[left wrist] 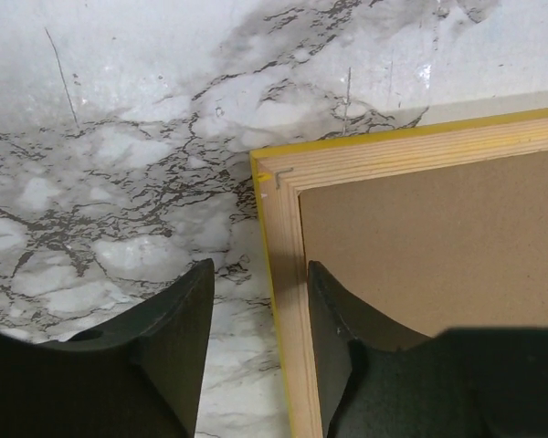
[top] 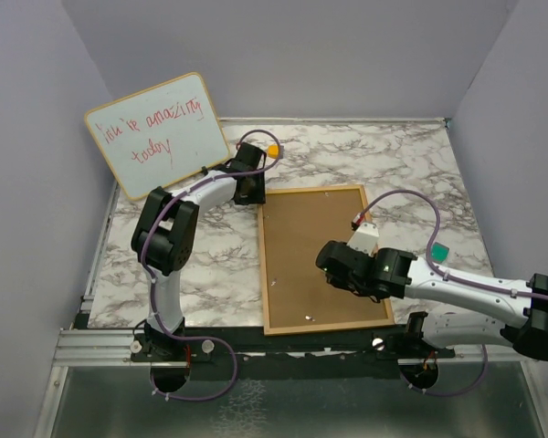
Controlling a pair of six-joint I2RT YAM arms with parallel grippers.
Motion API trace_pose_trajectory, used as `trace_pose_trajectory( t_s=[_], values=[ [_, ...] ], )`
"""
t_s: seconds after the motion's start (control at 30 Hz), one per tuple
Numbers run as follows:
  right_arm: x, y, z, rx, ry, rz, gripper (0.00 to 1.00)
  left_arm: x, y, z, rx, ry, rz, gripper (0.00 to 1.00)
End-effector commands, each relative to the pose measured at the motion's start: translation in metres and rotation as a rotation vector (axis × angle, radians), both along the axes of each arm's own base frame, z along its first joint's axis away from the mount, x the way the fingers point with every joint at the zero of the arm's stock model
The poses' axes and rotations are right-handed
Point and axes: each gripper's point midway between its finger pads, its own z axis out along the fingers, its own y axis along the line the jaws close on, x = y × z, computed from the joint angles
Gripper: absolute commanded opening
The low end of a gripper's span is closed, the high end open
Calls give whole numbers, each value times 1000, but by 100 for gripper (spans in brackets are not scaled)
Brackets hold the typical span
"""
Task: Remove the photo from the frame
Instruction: Release the photo frame item from the photo frame.
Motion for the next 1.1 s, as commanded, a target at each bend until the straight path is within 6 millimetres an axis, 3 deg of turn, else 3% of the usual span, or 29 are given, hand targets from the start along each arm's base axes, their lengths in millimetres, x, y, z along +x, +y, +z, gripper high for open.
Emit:
trace_pose_trajectory(
  t_s=[0.0,0.3,0.5,0.57,0.7,0.87,1.07],
  values=[
    [9,16,17,47,-43,18,0,-10,14,-16,69,54,13,44],
    [18,41,34,117,-90,73,1,-27,29,-21,128,84,13,24],
    [29,60,46,131,-115,104,1,-38,38,-18,153,91,14,24],
    [35,64,49,139,-122,92,1,-38,41,-14,163,79,19,25],
    [54,77,57,242,-132,40,0,-31,39,-12,168,65,9,42],
    [77,90,62,332,-130,14,0,-23,28,-19,129,86,4,45],
    [99,104,68,337,-138,-5,0,-16,32,-27,147,92,17,47]
  ],
)
